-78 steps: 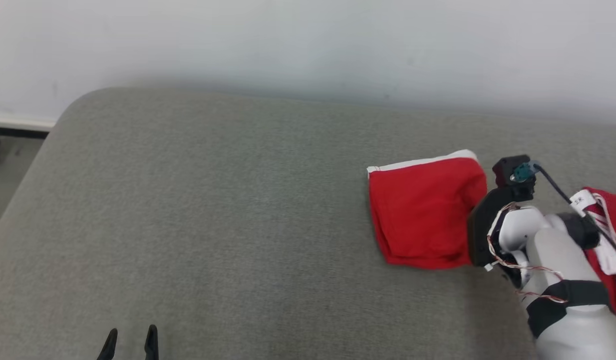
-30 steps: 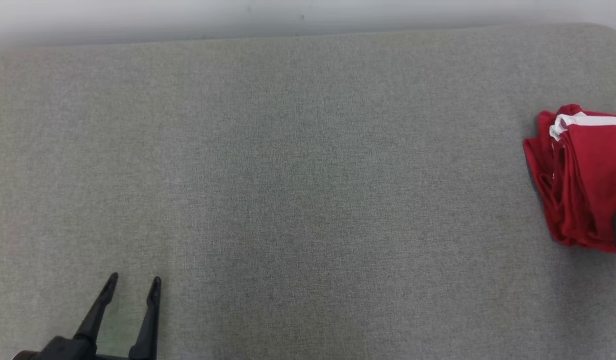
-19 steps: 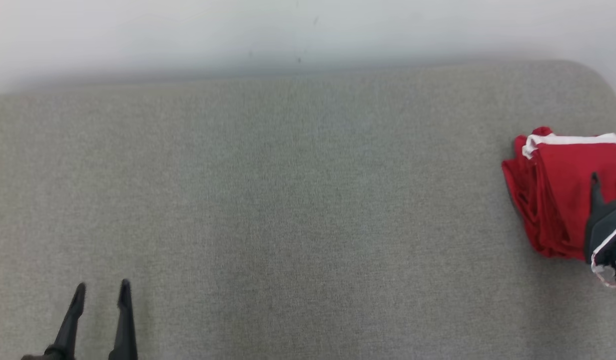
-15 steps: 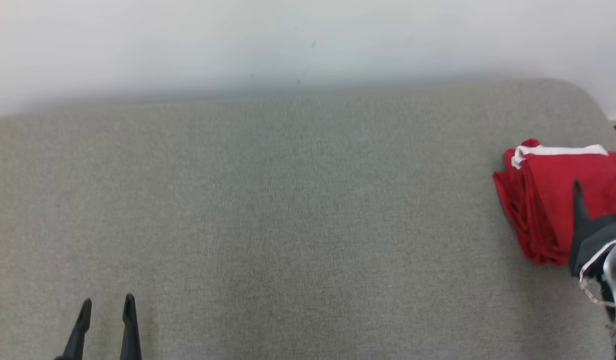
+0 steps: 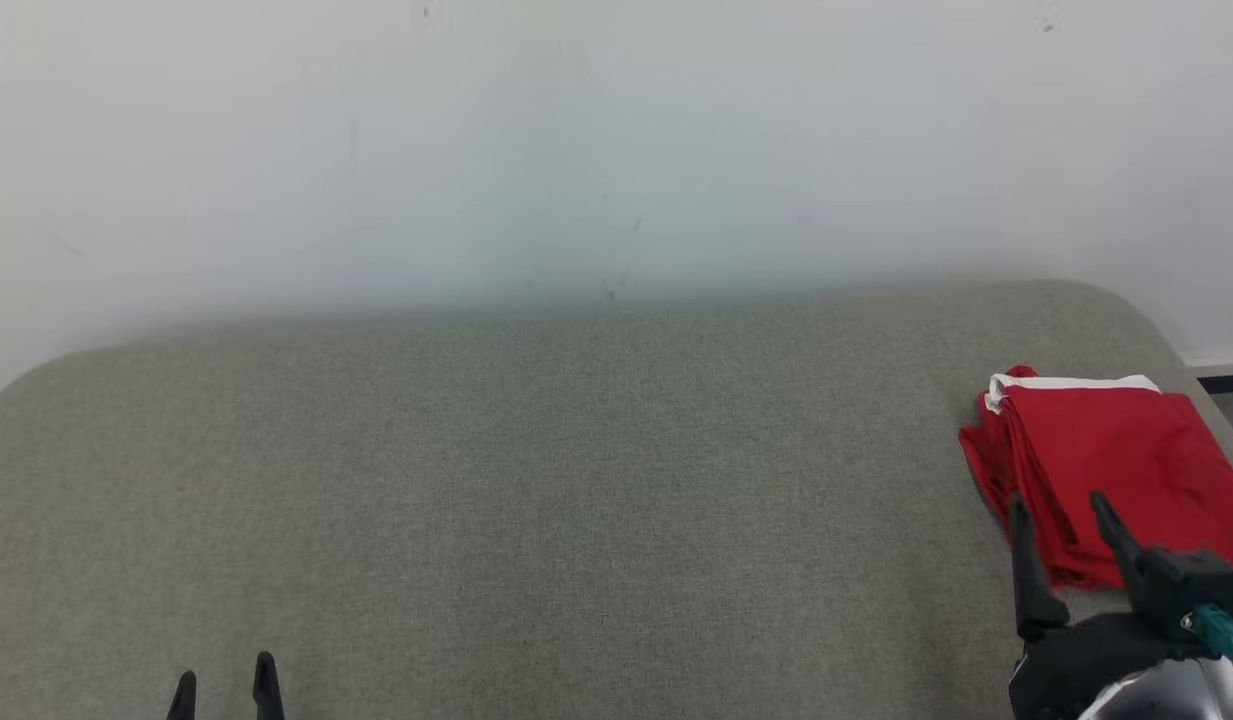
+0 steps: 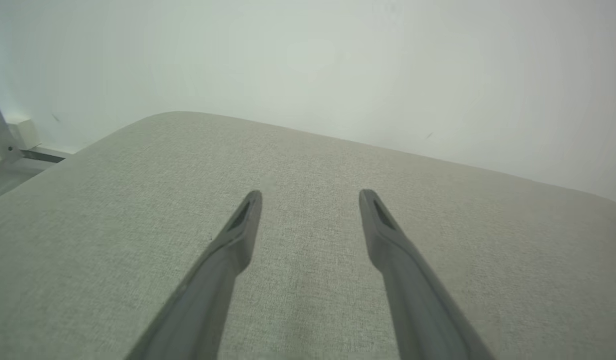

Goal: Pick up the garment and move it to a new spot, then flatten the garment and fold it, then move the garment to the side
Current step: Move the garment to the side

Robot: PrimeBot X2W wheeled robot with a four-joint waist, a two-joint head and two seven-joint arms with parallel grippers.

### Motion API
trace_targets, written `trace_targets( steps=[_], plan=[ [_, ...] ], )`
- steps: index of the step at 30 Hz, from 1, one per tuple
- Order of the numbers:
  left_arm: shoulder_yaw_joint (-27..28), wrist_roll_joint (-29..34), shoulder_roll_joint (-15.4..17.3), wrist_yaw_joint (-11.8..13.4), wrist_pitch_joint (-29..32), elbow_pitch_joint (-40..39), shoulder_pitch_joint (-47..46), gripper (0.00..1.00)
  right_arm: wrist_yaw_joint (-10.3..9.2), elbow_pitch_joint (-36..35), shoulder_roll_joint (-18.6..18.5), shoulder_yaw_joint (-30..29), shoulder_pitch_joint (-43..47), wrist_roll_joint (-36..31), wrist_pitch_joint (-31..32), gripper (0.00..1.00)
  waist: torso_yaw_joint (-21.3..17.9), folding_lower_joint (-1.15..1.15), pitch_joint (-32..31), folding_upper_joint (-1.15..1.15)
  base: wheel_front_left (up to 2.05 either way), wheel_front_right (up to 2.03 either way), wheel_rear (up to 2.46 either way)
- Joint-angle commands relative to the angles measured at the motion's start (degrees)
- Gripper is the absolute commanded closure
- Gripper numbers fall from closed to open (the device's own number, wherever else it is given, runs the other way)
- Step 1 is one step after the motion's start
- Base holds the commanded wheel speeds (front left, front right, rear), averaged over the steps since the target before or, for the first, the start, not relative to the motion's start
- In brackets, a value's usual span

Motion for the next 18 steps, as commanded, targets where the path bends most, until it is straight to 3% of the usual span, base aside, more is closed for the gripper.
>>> trace_targets(
  steps=[1, 7, 15, 18],
  plan=[
    [-0.01, -0.09, -0.14, 0.28, 0.27, 0.61, -0.82, 0.0, 0.01, -0.52, 0.6, 0.11, 1.42, 0.67, -0.1, 0.0, 0.37, 0.01, -1.29, 0.01, 0.0, 0.0, 0.0],
    [-0.65, 0.39, 0.56, 0.7, 1.82, 3.03, -0.81, 0.0, 0.02, -0.56, 2.47, 1.9, 5.52, 2.13, 1.52, 0.0, 0.36, 0.01, -2.16, 0.01, 0.0, 0.0, 0.0],
    [-2.47, 1.66, 2.54, -1.8, 1.28, 2.21, 0.06, 0.0, 0.02, -0.25, 3.31, 3.72, 8.16, 3.51, 2.0, 0.0, 0.74, 0.01, -2.53, 0.01, 0.0, 0.0, 0.0],
    [-2.48, 1.64, 2.71, -1.67, 0.7, 2.13, 0.95, 0.0, 0.02, -0.08, 3.4, 3.89, 8.64, 3.81, 1.81, 0.0, 0.98, 0.01, -2.66, 0.01, 0.0, 0.0, 0.0]
  ],
)
